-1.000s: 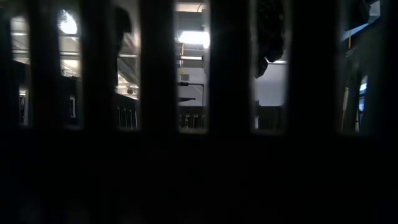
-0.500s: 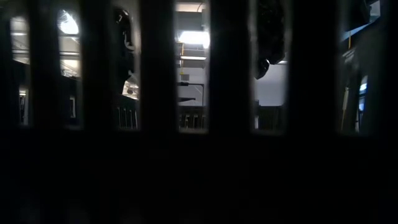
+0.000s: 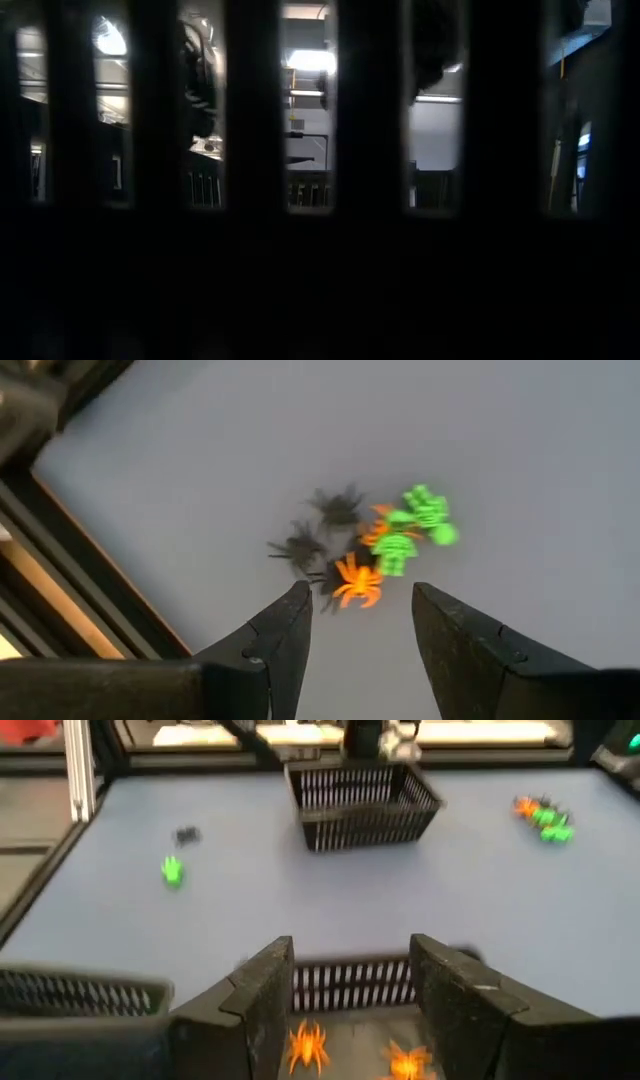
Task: Sort Halloween decoration
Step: Put the orange spider toy into the top right black basket
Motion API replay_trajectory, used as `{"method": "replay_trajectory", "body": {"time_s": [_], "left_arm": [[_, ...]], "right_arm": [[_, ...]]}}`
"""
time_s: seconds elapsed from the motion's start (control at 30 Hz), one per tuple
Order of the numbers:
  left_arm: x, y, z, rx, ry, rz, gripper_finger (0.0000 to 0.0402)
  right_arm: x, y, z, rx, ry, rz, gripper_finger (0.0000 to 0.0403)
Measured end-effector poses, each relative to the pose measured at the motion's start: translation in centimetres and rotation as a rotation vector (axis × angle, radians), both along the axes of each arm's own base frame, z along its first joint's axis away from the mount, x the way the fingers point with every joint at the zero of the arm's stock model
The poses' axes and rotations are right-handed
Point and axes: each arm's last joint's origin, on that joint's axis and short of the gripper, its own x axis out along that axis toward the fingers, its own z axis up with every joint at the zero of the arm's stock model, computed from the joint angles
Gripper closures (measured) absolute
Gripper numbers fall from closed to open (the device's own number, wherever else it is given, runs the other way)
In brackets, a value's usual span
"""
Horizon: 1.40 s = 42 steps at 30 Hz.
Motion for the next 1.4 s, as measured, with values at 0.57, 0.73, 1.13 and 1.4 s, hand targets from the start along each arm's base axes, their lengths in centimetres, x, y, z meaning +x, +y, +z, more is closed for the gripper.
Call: {"method": "replay_trajectory", "body": {"time_s": [0.57,0.73,1.13,1.4], "left_arm": [[-3.0,1.0,-5.5,0.067,-0.078,0.220,0.0237],[-2.4,1.2,-6.1,0.036,-0.063,0.258,0.0237],[-0.4,1.7,-7.8,-0.047,0.012,0.294,0.0241],[-0.6,1.4,-7.2,-0.036,0.004,0.278,0.0311]], "right_arm": [[0.9,-1.0,1.1,-0.042,-0.022,-0.039,0.0206],[0.9,-1.2,1.1,-0.041,-0.020,-0.043,0.0206],[0.9,-1.2,1.0,-0.043,-0.014,-0.040,0.0206],[0.9,-1.2,1.0,-0.046,-0.006,-0.040,0.0206]]}}
